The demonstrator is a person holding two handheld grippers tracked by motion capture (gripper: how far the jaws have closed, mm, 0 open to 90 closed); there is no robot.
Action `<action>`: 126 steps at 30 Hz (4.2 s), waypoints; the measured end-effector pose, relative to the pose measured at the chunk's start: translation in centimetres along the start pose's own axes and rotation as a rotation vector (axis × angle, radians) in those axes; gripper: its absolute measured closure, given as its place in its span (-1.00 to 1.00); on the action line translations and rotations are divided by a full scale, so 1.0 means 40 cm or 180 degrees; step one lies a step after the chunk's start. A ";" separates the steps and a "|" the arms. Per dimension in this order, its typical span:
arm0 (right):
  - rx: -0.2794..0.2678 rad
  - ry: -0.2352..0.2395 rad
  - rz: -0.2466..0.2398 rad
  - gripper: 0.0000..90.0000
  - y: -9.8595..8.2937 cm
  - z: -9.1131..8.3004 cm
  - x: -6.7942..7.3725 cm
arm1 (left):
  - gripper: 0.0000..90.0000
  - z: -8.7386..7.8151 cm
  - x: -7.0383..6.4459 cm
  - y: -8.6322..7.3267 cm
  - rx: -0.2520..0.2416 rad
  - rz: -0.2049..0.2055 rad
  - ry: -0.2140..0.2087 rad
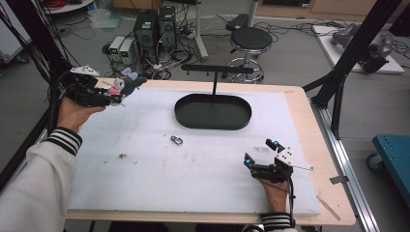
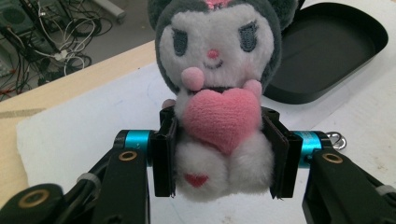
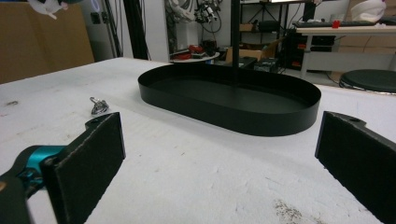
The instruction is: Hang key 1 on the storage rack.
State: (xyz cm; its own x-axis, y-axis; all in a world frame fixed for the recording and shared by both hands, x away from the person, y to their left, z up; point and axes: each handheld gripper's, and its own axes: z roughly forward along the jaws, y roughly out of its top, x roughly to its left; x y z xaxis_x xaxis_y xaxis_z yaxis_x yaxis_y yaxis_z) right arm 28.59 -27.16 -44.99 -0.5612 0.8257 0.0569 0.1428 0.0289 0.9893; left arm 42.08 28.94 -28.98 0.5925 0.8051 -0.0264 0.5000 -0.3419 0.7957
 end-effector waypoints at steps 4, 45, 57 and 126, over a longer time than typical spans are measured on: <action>0.0008 0.0008 0.0018 -0.98 0.000 0.000 0.001 | 0.19 0.000 -0.012 0.023 -0.0046 0.0034 -0.0060; 0.0011 0.0005 0.0063 -0.98 0.000 -0.002 0.000 | 0.19 0.108 -0.187 0.201 -0.0091 0.0432 -0.0413; -0.0007 0.0009 0.0059 -0.98 0.000 -0.001 -0.002 | 0.19 0.149 -0.223 0.237 -0.0046 0.0462 -0.0446; -0.0008 0.0019 0.0080 -0.98 0.000 -0.001 -0.003 | 0.19 0.223 -0.160 0.192 0.0110 0.0248 -0.0008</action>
State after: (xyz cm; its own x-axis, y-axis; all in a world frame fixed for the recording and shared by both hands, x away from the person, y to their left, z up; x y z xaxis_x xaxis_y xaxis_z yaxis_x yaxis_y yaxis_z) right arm 28.61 -27.30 -45.01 -0.5623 0.8228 0.0824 0.1549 0.0069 0.9879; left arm 47.77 16.83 -28.10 0.6320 0.7743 0.0331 0.4738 -0.4199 0.7741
